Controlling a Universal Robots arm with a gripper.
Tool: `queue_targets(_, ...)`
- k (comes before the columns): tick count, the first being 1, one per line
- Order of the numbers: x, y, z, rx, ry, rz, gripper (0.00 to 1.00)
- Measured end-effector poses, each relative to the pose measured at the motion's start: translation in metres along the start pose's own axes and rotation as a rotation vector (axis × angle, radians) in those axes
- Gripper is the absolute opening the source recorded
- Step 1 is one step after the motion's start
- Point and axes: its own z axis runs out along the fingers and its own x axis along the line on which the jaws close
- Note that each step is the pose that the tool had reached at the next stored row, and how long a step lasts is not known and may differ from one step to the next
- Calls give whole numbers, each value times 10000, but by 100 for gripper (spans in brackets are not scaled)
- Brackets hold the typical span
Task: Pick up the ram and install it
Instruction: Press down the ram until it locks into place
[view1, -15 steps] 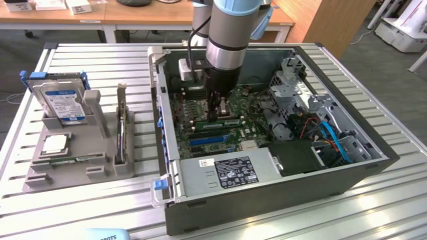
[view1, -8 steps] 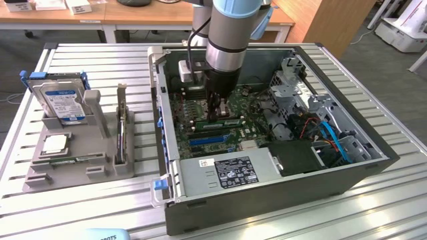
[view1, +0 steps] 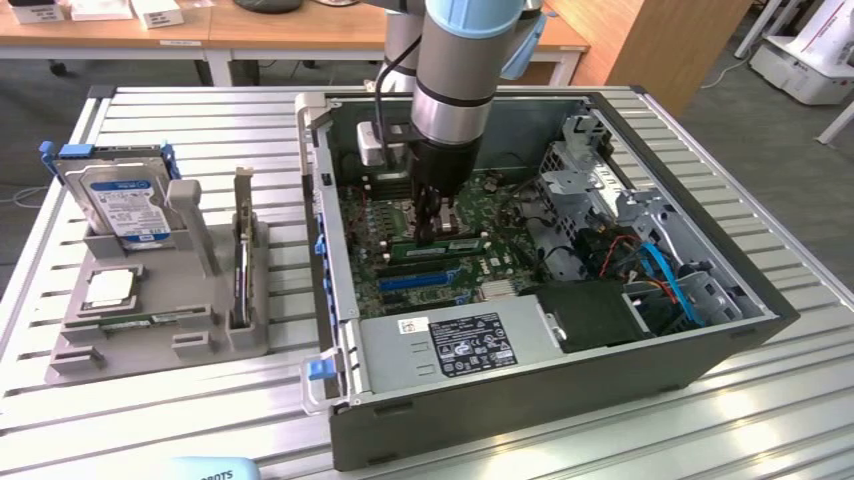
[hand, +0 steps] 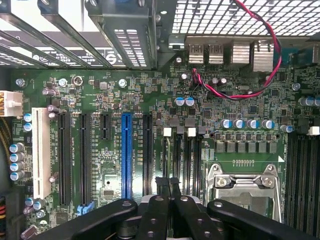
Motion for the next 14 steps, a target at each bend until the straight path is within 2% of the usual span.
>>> queue_targets(14, 0, 0, 22, 1, -1, 0, 10)
